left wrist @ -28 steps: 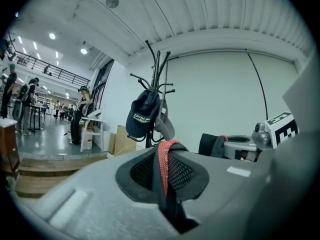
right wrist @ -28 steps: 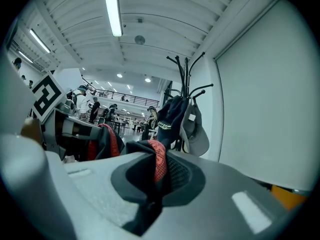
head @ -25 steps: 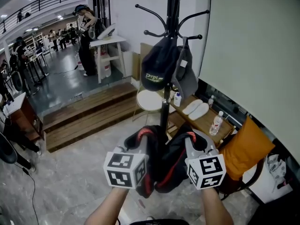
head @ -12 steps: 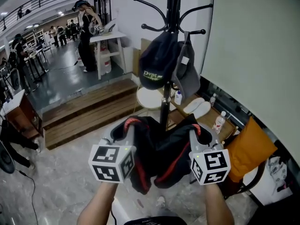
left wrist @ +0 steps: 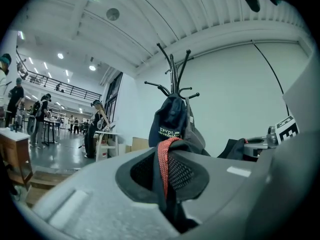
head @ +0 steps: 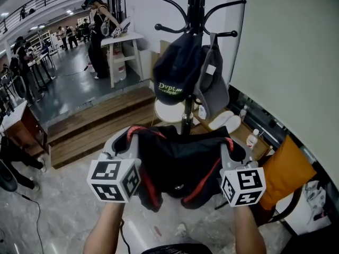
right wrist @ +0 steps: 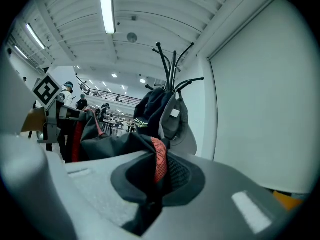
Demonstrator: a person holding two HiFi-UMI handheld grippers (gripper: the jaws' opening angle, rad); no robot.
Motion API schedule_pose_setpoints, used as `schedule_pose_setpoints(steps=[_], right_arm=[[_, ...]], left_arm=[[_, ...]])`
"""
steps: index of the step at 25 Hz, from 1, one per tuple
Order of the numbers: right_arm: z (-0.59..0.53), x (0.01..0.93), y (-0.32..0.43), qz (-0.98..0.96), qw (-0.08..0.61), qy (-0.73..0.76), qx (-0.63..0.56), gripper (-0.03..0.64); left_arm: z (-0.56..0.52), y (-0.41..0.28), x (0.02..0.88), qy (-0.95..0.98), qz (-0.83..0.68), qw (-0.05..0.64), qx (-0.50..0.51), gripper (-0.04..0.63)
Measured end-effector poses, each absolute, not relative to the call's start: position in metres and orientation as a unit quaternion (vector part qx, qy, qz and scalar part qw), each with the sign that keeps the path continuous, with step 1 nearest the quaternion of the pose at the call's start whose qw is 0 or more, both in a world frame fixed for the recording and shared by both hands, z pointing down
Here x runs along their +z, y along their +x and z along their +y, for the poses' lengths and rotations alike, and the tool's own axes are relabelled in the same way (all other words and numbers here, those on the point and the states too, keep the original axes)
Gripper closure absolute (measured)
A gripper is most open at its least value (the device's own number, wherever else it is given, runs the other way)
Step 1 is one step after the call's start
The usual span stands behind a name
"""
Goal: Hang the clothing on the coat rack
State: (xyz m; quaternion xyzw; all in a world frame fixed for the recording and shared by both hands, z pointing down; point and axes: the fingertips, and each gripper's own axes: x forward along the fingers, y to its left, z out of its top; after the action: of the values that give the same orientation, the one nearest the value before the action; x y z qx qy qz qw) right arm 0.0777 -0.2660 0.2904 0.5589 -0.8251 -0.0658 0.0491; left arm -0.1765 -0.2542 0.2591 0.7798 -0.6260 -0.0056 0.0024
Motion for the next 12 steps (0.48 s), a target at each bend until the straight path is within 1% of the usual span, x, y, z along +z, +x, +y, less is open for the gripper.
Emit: schedule_pose_setpoints(steps=[12], right_arm=[[-0.319,0.308,0.097,-0.823,0.041,0.565,-0.038,0.600]], left_arm=[[-0.306,-0.180,0.267,0.766,-0.642,0.004,0.007,0.577]])
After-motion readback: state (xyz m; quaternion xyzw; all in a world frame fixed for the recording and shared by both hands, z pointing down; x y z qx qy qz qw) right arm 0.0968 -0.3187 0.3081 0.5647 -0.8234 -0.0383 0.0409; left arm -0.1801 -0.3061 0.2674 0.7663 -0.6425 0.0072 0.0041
